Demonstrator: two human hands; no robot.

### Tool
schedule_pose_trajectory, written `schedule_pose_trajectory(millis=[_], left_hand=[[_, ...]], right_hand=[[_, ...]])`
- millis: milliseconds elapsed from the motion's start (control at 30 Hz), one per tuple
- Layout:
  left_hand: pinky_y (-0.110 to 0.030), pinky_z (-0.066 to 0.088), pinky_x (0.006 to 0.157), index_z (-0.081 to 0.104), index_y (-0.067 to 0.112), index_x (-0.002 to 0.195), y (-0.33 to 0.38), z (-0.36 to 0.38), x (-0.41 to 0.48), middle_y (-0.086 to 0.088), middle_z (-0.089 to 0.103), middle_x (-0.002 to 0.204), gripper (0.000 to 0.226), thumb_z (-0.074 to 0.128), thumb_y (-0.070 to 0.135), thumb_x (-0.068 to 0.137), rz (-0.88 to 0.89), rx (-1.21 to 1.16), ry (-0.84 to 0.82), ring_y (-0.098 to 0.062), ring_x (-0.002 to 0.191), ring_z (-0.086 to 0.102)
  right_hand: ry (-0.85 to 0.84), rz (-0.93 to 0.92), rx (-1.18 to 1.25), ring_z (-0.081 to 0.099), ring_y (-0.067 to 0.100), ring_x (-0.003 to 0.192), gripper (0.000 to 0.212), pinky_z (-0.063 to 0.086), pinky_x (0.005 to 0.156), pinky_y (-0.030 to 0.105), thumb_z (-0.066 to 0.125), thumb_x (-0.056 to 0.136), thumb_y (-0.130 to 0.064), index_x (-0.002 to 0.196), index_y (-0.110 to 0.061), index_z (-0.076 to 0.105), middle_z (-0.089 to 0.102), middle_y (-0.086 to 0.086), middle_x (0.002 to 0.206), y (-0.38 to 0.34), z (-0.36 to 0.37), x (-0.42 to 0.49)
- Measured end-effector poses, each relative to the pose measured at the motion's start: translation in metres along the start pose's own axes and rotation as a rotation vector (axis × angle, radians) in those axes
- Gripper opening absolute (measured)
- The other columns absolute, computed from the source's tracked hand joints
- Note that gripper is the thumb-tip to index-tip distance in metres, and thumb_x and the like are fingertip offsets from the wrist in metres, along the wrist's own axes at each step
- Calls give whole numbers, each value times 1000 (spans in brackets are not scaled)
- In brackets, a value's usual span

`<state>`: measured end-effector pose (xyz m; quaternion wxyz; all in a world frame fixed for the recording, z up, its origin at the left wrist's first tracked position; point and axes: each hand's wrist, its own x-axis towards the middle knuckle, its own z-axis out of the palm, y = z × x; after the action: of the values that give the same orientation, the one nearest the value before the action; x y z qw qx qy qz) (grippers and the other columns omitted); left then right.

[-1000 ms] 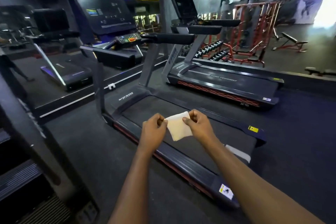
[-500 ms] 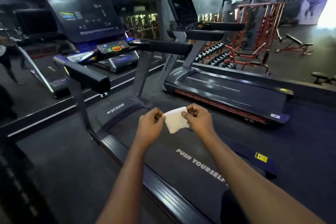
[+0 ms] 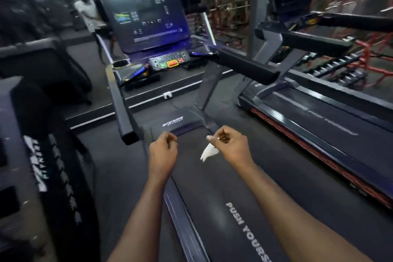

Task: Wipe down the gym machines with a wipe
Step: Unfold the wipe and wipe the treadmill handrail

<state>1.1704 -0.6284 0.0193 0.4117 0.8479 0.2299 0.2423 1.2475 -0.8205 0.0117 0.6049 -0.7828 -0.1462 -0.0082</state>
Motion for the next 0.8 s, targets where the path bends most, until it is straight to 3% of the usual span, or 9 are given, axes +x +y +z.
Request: schedule_pose_trajectory(millis=[100,200,267,333,467,600,667,800], left_hand=[[-24,41,68,63,18,81,22,-19,24,3,67,74,22,55,-3,85,-53,39,96,-18,73,63],[-20,38,68,63,18,79,31,-38,45,0,67,75,23,58,-4,85,-117,59,192,-19,75,63],[-25,41,70,66,13,81,30,-48,59,-3,69,77,17,59,-2,87,-167,76,248,-23,77,65],[-26,43,73,68,10,87,22,-55,73,-5,70,83,13,60,0,89,-222,93,323,-24,82,66],[-33,49,83,66,8,94,-4,-60,89,-7,69,93,10,58,2,93,-313,106,400,-26,91,64],[-27,42,84,66,6,104,-41,-60,107,-13,69,103,14,58,1,94,-449,83,524,-28,98,63],[-26,41,86,66,4,110,-56,-60,111,-14,69,108,18,58,1,95,-544,47,565,-29,102,63],[-23,39,93,63,3,124,-72,-55,119,-14,67,121,27,56,2,98,-654,-17,588,-24,110,61]], right_hand=[[-88,-52,-48,53,2,61,17,42,61,17,78,77,-9,78,-14,62,63,-3,69,-30,2,39],[-183,-35,-42,57,6,68,28,44,65,17,72,73,1,90,-18,60,66,-2,81,-51,14,75],[-258,-21,-52,61,9,74,34,45,68,17,71,73,1,98,-20,60,68,-2,88,-59,28,99],[-360,-41,-62,60,3,70,37,44,67,18,69,74,2,103,-21,61,68,-4,88,-62,48,124],[-491,-86,-72,58,-8,62,36,42,62,8,64,77,5,104,-18,65,69,-6,85,-62,87,159],[-635,-109,-111,60,-10,65,31,42,61,6,62,77,3,100,-17,71,70,-9,81,-56,146,197],[-720,-125,-141,63,-7,68,26,43,60,6,61,79,2,92,-17,73,71,-10,79,-55,175,211],[-786,-186,-177,65,15,73,16,41,55,10,60,84,-2,82,-13,70,70,-3,76,-61,225,237]])
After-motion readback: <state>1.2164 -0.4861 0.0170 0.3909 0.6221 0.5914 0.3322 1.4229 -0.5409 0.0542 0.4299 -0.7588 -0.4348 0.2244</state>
